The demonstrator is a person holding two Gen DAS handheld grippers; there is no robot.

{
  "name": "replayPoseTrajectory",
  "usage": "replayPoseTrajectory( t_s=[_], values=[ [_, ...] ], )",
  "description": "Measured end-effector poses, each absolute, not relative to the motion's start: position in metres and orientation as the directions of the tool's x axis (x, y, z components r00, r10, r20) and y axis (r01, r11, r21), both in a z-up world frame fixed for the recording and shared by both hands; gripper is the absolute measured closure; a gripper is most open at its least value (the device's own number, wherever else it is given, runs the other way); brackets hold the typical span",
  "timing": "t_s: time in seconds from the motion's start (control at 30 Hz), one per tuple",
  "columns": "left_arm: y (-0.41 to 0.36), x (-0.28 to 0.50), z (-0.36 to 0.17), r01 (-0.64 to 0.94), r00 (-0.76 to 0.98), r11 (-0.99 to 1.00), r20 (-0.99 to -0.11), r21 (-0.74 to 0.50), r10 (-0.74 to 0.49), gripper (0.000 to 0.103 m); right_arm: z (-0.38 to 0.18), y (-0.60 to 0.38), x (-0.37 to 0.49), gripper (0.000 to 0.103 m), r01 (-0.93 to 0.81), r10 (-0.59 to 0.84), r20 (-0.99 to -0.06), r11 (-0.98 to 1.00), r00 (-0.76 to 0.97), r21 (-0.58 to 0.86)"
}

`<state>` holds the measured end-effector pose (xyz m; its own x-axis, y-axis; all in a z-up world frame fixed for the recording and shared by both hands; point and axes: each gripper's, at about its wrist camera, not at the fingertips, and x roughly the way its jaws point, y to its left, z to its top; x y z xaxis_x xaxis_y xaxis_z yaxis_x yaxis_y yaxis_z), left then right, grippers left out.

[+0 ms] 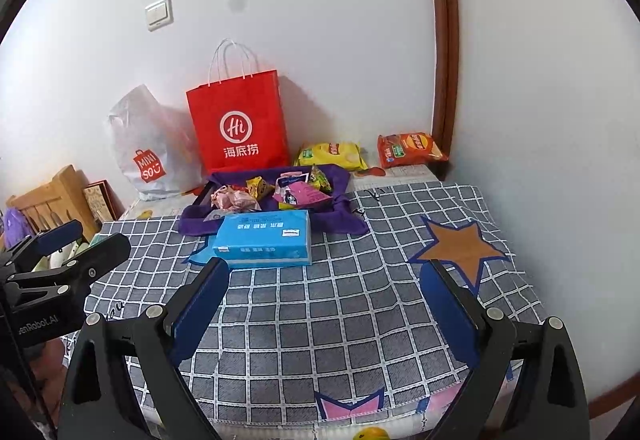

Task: Organize snacks

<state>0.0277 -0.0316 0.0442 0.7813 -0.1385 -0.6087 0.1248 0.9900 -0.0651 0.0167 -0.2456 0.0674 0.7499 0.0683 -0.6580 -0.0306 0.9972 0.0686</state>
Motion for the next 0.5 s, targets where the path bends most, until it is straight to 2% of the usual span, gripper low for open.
replayPoseTrajectory(
  t_s=[0.5],
  values=[
    [-0.0321,0.0270,0.0441,0.131,0.778,0.989,-0.612,-0.065,-0.143,0.003,0.0678,-0.2465,0.0144,0.007,-0.029,0.073,-0.654,0.997,0.753,0.078]
  ],
)
